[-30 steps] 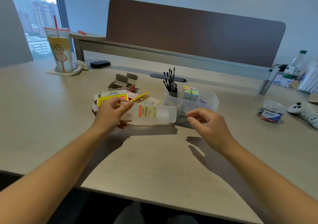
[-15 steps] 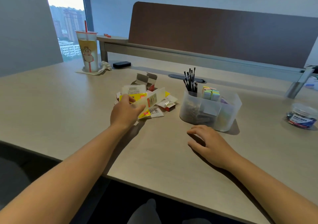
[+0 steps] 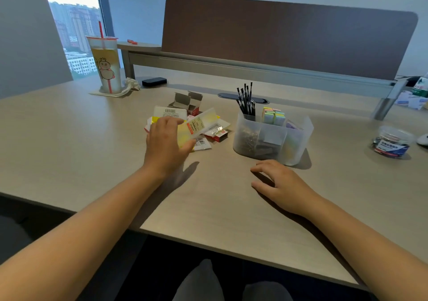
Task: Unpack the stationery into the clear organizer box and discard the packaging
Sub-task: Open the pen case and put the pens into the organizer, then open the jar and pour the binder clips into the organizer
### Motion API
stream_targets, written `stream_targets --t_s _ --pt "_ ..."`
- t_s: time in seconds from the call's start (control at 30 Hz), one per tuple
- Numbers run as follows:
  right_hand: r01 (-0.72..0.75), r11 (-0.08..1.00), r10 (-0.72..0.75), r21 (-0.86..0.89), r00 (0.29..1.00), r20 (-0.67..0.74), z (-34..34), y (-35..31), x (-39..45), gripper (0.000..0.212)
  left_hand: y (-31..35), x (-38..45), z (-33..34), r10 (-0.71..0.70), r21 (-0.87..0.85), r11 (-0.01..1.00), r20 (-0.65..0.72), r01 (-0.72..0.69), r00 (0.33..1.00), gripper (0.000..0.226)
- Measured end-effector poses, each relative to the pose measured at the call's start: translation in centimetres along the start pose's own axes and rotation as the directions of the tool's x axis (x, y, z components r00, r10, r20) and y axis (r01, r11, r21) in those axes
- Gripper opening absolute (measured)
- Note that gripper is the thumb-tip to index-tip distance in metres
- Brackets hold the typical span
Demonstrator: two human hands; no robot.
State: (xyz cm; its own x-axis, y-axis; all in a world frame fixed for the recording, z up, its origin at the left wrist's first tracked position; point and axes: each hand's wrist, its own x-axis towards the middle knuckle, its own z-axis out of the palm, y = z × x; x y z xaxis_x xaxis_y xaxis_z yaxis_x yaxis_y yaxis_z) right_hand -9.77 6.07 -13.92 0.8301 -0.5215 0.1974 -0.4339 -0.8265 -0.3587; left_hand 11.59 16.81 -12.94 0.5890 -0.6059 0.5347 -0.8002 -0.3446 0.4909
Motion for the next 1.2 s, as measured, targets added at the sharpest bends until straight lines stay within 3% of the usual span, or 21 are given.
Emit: stream_targets --t_s 0.07,0.13,0.23,0.3,0.57,0.7,0.83,1.0,1.2 --pt "-0.037 0.999 0.037 -0.009 0.999 -0.008 -0.7 0.9 -1.0 0.040 1.7 -1.2 0.0 0.116 -0.061 0.992 0.053 -0.113 0.992 0.044" --pt "-0.093 0.995 0.092 -0.026 0.995 -0.024 -1.6 2.2 -2.3 0.040 3.8 -2.3 0.6 0.227 -0.119 0.971 0.211 -0.205 0.951 0.040" --pt "-0.194 0.980 0.191 -0.036 0.979 -0.077 -3.2 4.8 -4.6 0.036 7.3 -3.6 2.6 0.317 -0.107 0.945 0.526 -0.309 0.789 0.047" --pt "-0.265 0.963 0.259 -0.042 0.959 -0.113 -4.2 6.7 -6.0 0.034 9.7 -4.0 4.2 0.366 -0.093 0.912 0.623 -0.399 0.691 0.049" --pt "-0.503 0.864 0.482 0.017 0.818 -0.314 -7.3 14.2 -6.8 0.042 15.4 -3.4 9.1 0.537 -0.155 0.791 0.640 -0.592 0.550 0.051" --pt "-0.584 0.807 0.546 0.083 0.687 -0.480 -8.5 18.6 -4.2 0.045 15.9 -2.6 10.7 0.549 -0.156 0.776 0.643 -0.611 0.534 0.063" --pt "-0.653 0.736 0.636 0.179 0.577 -0.511 -9.1 21.6 -1.8 0.063 16.2 -1.7 11.8 0.539 -0.175 0.789 0.658 -0.589 0.526 0.060" --pt "-0.689 0.686 0.696 0.233 0.530 -0.483 -9.3 23.7 -0.5 0.076 16.8 -0.8 12.9 0.527 -0.198 0.799 0.684 -0.568 0.504 0.064" --pt "-0.560 0.738 0.663 0.377 0.496 -0.560 -9.4 23.6 0.0 0.060 16.6 -0.7 12.9 0.541 -0.210 0.795 0.669 -0.569 0.509 0.065"
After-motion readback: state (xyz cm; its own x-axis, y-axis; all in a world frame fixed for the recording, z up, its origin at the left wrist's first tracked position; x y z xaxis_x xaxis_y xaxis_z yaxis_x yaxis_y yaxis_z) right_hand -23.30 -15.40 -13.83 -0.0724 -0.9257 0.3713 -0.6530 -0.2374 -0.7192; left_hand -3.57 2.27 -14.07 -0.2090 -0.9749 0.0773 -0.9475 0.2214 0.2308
